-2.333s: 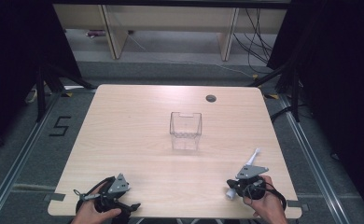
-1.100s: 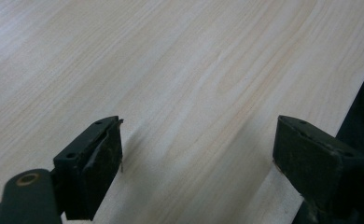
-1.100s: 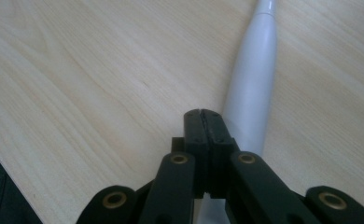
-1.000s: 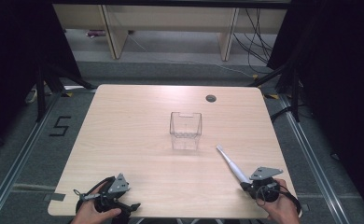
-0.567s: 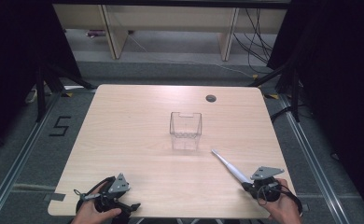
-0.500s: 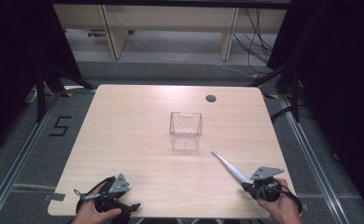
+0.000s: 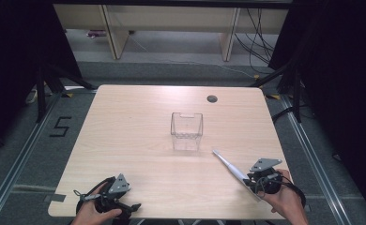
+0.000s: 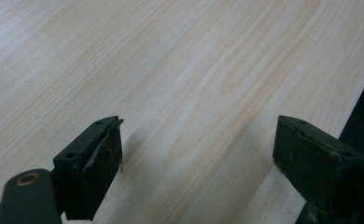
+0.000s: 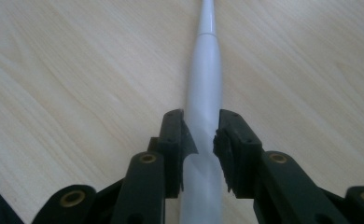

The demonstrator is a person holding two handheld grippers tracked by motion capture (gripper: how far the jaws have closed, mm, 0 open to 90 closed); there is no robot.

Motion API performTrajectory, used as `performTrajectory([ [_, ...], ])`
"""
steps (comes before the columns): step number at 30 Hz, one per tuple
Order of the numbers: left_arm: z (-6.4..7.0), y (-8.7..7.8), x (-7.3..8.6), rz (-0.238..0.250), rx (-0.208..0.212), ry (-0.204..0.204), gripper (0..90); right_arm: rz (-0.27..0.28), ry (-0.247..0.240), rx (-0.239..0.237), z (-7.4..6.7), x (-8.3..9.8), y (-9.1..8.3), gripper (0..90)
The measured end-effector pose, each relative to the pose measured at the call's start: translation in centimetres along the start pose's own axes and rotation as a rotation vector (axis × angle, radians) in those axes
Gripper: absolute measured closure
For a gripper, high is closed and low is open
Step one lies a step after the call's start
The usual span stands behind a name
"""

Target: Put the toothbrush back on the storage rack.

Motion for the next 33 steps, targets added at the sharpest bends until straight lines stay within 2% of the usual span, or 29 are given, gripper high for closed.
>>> performTrajectory([
  [1,0.0,0.1,0.0,0.016,-0.006,0.001,15.2,-0.068,-0.03,0.009,0.1,-0.2,0.2,65.0],
  [2,0.0,0.1,0.0,0.016,-0.006,0.001,15.2,-0.068,-0.03,0.009,0.1,-0.2,0.2,65.0],
  [3,0.0,0.1,0.0,0.014,-0.004,0.0,15.2,-0.095,-0.045,0.005,0.3,-0.6,0.7,63.5],
  [4,0.0,0.1,0.0,0.014,-0.004,0.0,15.2,-0.095,-0.045,0.005,0.3,-0.6,0.7,63.5],
  [5,0.0,0.0,0.0,-0.002,0.006,0.003,15.2,-0.11,-0.045,0.005,0.3,-0.7,0.9,62.7],
  [6,0.0,0.0,0.0,0.003,0.006,-0.002,15.2,-0.131,-0.034,-0.006,0.4,-1.1,1.3,62.2],
  [12,0.0,0.0,0.0,0.0,0.001,0.001,15.2,-0.179,-0.058,-0.027,0.8,-1.8,2.1,61.0],
  [16,0.0,0.0,0.0,-0.001,0.001,0.003,15.2,-0.213,-0.05,-0.043,0.7,-2.1,2.4,60.3],
  [18,0.0,0.0,0.0,0.0,-0.001,0.002,15.2,-0.215,-0.058,-0.041,0.9,-2.2,2.5,60.3],
  [19,0.0,0.1,0.0,0.013,-0.005,-0.001,15.2,-0.232,-0.056,-0.056,0.9,-2.2,2.8,60.1],
  [24,0.0,0.1,0.0,0.015,-0.005,0.002,15.2,-0.26,-0.068,-0.058,1.0,-2.5,3.3,60.1],
  [27,0.0,0.1,0.0,0.012,-0.006,0.002,15.2,-0.28,-0.079,-0.076,1.2,-2.9,3.6,60.0],
  [29,0.0,0.1,0.0,0.015,-0.007,0.001,15.2,-0.296,-0.067,-0.081,1.1,-3.0,3.7,60.1],
  [32,0.0,0.1,0.0,0.006,-0.004,0.001,15.2,-0.307,-0.081,-0.087,1.3,-3.1,4.0,60.3],
  [33,0.0,0.1,0.0,0.014,-0.006,0.001,15.2,-0.317,-0.061,-0.09,1.1,-3.2,4.0,60.4],
])
Point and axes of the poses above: each handheld gripper's, and its own axes: y roughly forward along the jaws, x roughly out of its underside, z roughly to its right, the point moved 4 cm from there along y, roughly forward along the jaws, and after that the axes turned 5 degrees about -y, right-handed, at the moved point
